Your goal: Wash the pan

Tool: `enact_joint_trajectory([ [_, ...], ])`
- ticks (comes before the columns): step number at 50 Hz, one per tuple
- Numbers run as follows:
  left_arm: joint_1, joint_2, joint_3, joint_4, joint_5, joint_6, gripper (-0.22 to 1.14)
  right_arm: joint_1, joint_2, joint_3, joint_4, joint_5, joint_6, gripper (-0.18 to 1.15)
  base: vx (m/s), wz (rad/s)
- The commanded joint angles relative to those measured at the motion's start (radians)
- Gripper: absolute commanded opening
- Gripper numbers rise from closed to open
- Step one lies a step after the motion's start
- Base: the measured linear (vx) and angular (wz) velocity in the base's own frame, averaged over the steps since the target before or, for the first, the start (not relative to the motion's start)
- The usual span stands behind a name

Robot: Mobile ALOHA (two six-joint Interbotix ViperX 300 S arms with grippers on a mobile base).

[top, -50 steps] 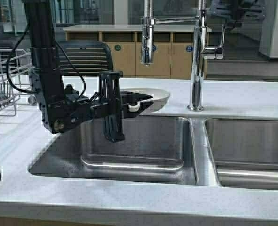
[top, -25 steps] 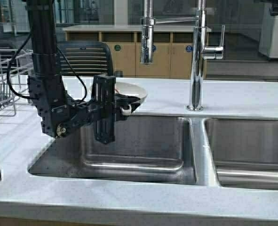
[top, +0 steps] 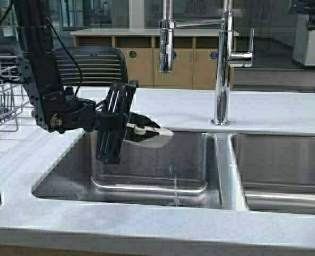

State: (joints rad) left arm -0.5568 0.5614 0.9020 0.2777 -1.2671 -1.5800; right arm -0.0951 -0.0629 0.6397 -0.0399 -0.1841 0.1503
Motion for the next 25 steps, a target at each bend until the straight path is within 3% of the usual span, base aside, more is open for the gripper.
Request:
enact_joint_trajectory([
  [1,0.000,0.046,-0.020,-0.021,-0.255,-0.002,0.02,0.023,-0.041,0.005,0.002,-0.012,-0.005,0.05,-0.01,-0.01],
  [7,0.000,0.132,-0.034,-0.064,-0.396,0.008,0.02,0.044,-0.054,0.018,0.002,-0.012,-0.005,0.05,-0.02,0.00],
  [14,0.000,0.176,-0.023,-0.092,-0.396,0.074,0.02,0.074,-0.077,0.037,0.002,-0.012,-0.005,0.05,-0.03,-0.01],
  [25,0.000,0.112,0.020,-0.086,-0.126,0.225,0.02,0.084,-0.107,0.074,0.002,-0.012,-0.006,0.05,-0.02,-0.01],
])
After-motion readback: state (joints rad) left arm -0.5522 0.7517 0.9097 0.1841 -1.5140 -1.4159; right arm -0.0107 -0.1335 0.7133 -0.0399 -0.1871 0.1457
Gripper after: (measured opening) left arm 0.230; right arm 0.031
